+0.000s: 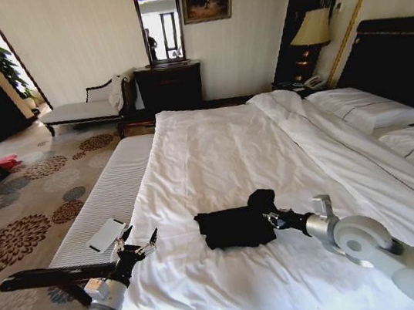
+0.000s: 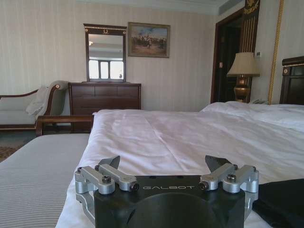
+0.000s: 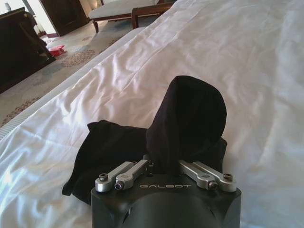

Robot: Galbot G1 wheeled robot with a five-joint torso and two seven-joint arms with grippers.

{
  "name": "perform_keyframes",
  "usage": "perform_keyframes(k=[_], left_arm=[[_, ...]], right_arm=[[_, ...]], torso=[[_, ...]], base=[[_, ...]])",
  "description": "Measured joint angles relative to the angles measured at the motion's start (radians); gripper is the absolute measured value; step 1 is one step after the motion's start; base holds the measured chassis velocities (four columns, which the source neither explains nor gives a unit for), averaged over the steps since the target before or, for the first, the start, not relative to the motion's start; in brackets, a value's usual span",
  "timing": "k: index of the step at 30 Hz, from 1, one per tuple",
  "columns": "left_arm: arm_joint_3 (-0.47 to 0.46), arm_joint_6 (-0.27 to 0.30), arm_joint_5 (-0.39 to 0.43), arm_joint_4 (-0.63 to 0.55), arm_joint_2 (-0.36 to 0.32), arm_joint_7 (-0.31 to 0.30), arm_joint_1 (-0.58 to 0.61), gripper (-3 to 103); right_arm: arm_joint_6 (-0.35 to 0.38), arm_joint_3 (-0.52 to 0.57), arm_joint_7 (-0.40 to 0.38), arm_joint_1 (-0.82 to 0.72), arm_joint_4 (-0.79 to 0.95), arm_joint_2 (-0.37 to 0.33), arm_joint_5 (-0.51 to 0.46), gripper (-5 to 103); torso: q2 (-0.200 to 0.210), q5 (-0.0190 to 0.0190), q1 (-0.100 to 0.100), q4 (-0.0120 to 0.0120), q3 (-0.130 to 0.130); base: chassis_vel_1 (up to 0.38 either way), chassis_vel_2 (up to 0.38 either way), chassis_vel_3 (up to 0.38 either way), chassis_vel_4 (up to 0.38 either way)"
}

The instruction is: Fold the clothes on the bed.

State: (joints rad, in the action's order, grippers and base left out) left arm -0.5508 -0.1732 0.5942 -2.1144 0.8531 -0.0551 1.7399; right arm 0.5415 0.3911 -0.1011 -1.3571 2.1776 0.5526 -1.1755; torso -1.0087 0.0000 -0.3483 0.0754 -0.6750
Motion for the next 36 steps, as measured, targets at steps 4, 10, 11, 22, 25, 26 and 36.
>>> perform_keyframes(k=[4,10,11,22,25,26,36], left_arm=[[0.000,0.000,0.000,0.000,0.000,0.000,0.000,100],[0.000,0.000,0.000,0.000,0.000,0.000,0.000,100],[0.000,0.000,0.000,0.000,0.000,0.000,0.000,100],[0.000,0.000,0.000,0.000,0.000,0.000,0.000,100],[0.000,0.000,0.000,0.000,0.000,0.000,0.000,100],[0.000,0.000,0.000,0.000,0.000,0.000,0.000,100],[0.000,0.000,0.000,0.000,0.000,0.000,0.000,100]], right_arm=[[0.000,-0.100,0.001,0.090,-0.033,0.011,0.006,7],[0.007,-0.242,-0.017,0.238,-0.070,0.049,-0.005,7],[0.007,-0.257,-0.019,0.253,-0.079,0.054,-0.006,7],[0.008,-0.331,-0.048,0.266,-0.099,0.108,0.021,7],[0.008,-0.349,-0.057,0.276,-0.103,0.121,0.027,7],[0.008,-0.358,-0.062,0.286,-0.105,0.125,0.029,4],[0.013,-0.412,-0.079,0.347,-0.069,0.118,0.064,38]], torso=[[0.000,0.0000,0.000,-0.0003,0.000],[0.000,0.0000,0.000,-0.0005,0.000],[0.000,-0.0002,0.000,-0.0004,0.000],[0.000,0.0000,0.000,-0.0001,0.000],[0.000,-0.0001,0.000,-0.0001,0.000],[0.000,-0.0001,0.000,-0.0001,0.000],[0.000,-0.0001,0.000,-0.0003,0.000]], base=[[0.000,0.000,0.000,0.000],[0.000,0.000,0.000,0.000],[0.000,0.000,0.000,0.000],[0.000,0.000,0.000,0.000],[0.000,0.000,0.000,0.000],[0.000,0.000,0.000,0.000],[0.000,0.000,0.000,0.000]])
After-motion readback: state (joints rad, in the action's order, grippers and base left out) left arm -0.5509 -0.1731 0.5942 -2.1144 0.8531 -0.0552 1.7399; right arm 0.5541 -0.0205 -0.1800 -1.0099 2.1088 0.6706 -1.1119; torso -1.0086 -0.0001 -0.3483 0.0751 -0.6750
